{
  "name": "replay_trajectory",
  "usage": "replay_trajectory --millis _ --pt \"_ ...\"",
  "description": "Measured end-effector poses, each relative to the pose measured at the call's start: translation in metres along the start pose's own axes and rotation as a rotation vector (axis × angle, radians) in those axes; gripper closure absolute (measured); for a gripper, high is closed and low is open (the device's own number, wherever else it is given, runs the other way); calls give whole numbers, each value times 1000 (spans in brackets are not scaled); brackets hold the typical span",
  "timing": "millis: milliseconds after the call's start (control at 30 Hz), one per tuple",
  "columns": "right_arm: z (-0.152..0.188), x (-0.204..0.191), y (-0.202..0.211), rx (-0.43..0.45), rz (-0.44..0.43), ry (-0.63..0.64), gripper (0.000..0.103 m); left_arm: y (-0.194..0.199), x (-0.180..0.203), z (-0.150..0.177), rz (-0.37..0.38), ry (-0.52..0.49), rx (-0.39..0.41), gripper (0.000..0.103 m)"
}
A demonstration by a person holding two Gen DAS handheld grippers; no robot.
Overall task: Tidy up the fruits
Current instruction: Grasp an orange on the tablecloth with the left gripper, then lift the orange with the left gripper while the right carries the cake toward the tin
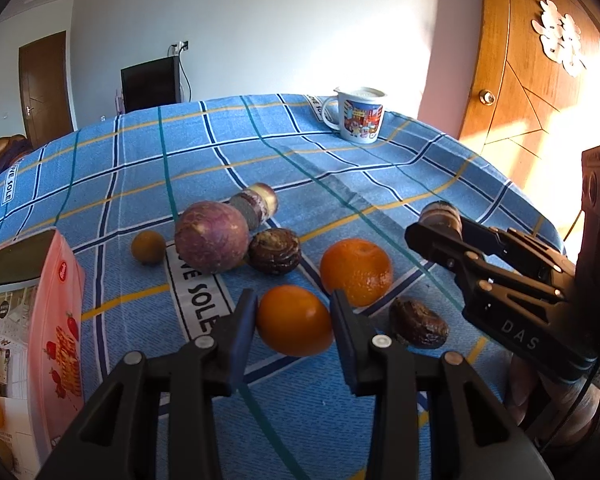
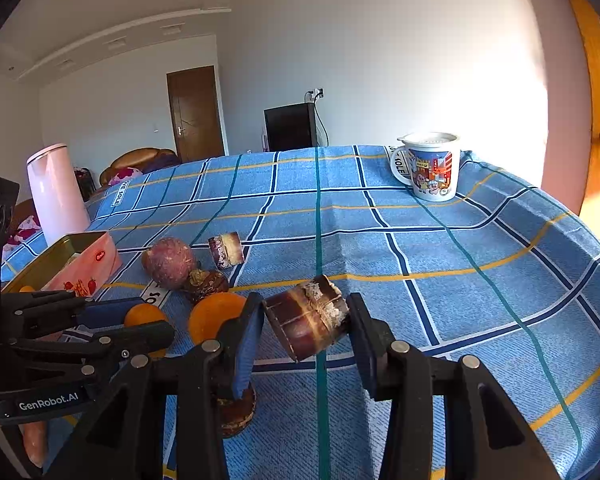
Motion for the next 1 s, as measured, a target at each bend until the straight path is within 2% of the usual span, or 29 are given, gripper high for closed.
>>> replay_trajectory --millis 433,1000 --pt "-2 -4 10 67 -33 10 59 23 -3 -7 -45 0 146 64" --pt "-3 -6 20 139 -64 22 59 41 -2 -9 -78 -17 253 64"
Point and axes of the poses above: each gripper's, at about its wrist camera, not at the fingertips, and y roughly against the way its jaws point, x to its right, z to its underside, the point moved 6 cm from there along -y, roughly the way its jaws point, and after that the axes turned 3 degrees about x, right-handed, at the moved point
